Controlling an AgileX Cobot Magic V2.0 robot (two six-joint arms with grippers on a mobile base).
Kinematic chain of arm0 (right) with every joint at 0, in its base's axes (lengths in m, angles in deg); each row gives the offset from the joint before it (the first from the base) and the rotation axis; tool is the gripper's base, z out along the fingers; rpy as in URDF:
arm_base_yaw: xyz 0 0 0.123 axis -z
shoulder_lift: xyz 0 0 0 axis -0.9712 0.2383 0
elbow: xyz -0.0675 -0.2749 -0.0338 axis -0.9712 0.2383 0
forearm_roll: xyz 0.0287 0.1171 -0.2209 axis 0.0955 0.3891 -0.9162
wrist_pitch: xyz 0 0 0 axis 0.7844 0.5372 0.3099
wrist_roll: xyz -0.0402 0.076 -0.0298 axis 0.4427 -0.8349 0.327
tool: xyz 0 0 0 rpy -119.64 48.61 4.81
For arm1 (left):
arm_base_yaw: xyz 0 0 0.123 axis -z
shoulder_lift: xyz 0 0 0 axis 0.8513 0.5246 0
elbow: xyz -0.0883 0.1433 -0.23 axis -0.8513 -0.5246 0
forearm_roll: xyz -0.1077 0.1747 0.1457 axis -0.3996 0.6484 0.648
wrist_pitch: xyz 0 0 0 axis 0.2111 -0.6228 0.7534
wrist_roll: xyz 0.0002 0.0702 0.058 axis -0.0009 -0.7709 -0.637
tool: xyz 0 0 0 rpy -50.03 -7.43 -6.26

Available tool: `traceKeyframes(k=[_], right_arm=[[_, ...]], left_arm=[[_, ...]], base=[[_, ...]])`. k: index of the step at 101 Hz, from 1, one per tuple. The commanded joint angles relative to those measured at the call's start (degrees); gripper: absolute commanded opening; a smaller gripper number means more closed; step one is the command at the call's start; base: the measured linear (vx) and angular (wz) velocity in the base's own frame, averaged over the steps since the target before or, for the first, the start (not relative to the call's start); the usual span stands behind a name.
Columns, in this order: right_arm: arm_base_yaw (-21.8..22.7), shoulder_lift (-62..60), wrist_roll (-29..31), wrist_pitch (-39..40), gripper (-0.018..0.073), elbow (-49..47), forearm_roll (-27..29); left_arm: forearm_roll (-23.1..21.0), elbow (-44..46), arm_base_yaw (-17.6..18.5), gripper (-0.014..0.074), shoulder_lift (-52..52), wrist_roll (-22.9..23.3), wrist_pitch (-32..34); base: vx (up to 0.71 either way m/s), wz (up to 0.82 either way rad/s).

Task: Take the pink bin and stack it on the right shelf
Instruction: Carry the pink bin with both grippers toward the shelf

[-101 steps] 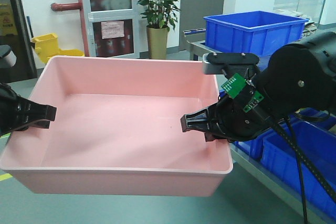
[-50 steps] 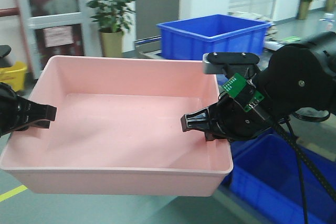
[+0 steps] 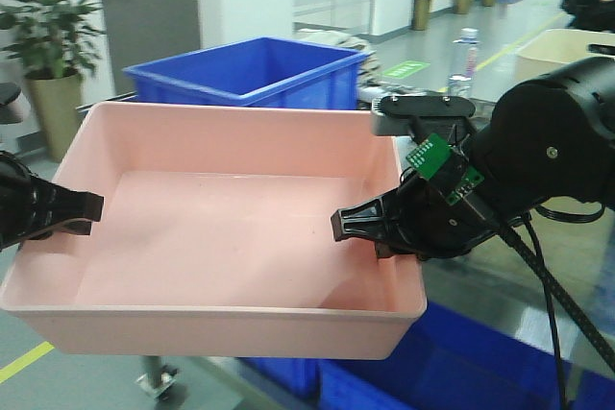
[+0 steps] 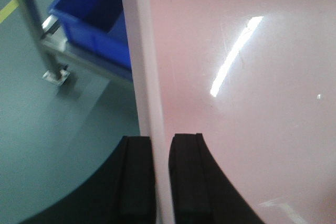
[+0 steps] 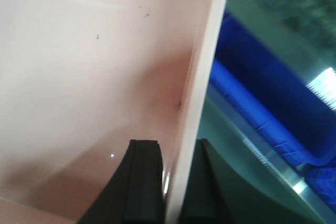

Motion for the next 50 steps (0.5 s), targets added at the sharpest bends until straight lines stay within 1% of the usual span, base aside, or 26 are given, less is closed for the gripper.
traceKeyframes(k=[1,26,50], right_arm=[[0.4,-2.8,1.1,3.7,-0.0008,-1.9,-1.8],[0.4,-2.8,1.1,3.7,-0.0008,-1.9,-1.8],[0.4,-2.8,1.1,3.7,-0.0008,-1.9,-1.8]], left_arm=[[-1.6,1.9,0.0,-0.0005,-2.2,-0.5,5.2],[-1.6,1.9,0.0,-0.0005,-2.2,-0.5,5.2],[-1.6,1.9,0.0,-0.0005,-2.2,-0.5,5.2]], base=[[0.41,-0.49],[0.38,-0.5],[0.32,-0.55]])
